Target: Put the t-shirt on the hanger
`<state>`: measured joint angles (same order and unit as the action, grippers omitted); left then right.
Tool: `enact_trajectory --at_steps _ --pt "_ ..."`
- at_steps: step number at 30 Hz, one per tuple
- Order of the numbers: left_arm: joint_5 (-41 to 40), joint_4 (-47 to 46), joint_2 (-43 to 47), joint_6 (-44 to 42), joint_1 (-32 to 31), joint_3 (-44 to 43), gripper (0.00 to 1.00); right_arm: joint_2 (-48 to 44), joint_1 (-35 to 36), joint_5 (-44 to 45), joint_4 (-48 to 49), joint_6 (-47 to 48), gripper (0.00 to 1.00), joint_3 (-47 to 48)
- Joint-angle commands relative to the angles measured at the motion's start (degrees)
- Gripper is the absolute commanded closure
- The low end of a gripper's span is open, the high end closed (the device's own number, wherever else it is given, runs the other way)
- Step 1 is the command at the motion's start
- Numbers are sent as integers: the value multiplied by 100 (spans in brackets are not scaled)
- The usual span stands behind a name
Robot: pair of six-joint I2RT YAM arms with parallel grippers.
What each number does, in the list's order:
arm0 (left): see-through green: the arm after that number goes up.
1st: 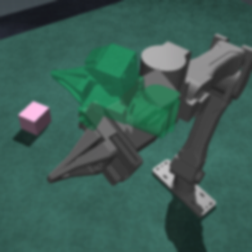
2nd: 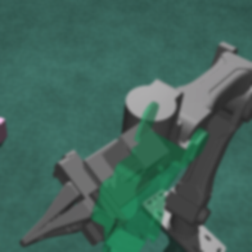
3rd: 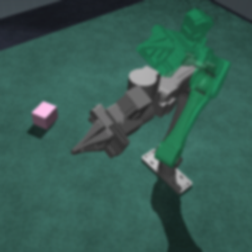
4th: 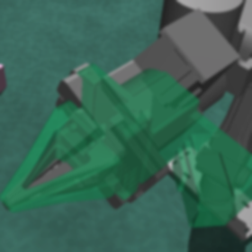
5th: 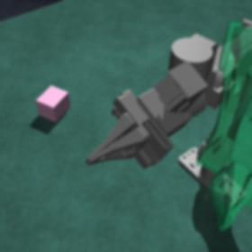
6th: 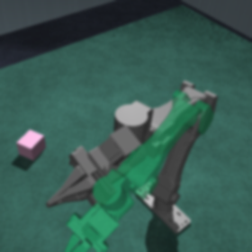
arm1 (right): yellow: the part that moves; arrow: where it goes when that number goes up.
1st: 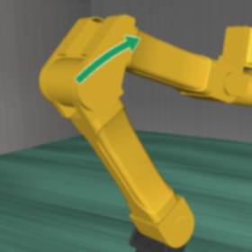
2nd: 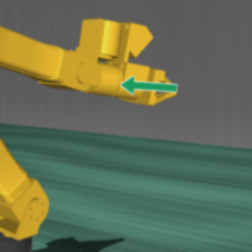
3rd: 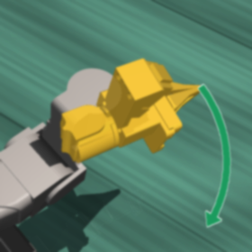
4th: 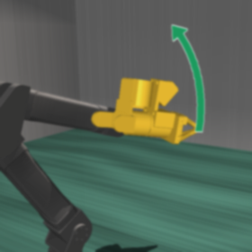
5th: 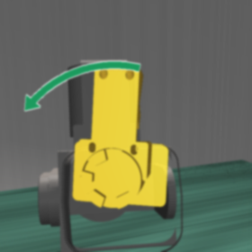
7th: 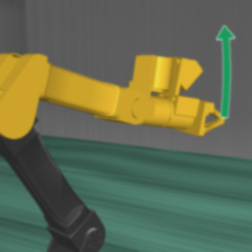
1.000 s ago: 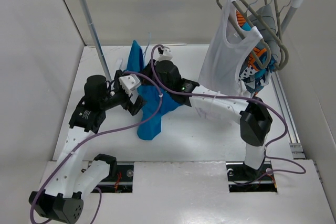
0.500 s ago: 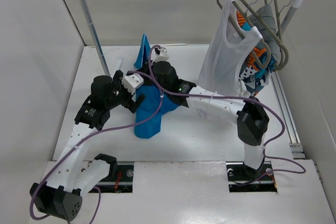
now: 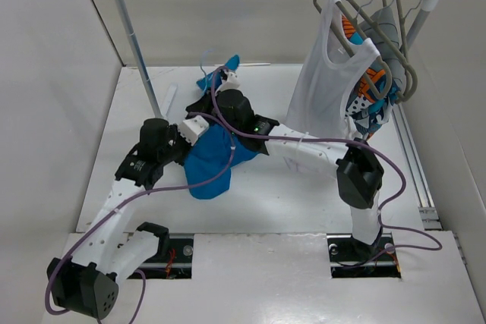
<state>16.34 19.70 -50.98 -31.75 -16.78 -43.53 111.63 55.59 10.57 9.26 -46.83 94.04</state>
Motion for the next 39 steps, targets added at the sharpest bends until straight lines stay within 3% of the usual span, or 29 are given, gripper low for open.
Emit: enact_trajectory --at_steps 1,7,8,10,11,14,17,18,22,32,39 --pt "54 -98 88 150 25 64 100 -54 74 -292 472 -90 100 238" --pt "54 -283 211 880 95 -59 100 -54 74 -485 533 -90 100 -25" --pt "54 -335 264 1090 95 -59 100 -115 -13 -555 620 -11 95 -148" --pt "106 -406 317 1302 253 -173 100 -116 -136 -983 1110 278 75 -324" --pt "106 -484 317 1407 254 -174 100 -116 -302 -1178 1113 427 55 -377" --pt "-51 -547 370 1864 306 -401 100 -238 -610 -1899 1175 1235 27 -562" --pt "-104 -608 422 2215 455 -533 100 -536 -717 -2312 1236 2202 10 -878" --pt "-105 -660 422 2286 525 -534 100 -755 -786 -2314 1236 2465 0 -948" --pt "-105 -818 553 2507 632 -482 100 -1169 -840 -2541 1175 3766 0 -1282" --pt "-210 -1196 914 2507 755 -428 100 -1898 -840 -2709 1175 4796 0 -1740" --pt "-456 -1575 1547 2217 755 -631 100 -2742 -1041 -2086 1175 5281 0 -2434"
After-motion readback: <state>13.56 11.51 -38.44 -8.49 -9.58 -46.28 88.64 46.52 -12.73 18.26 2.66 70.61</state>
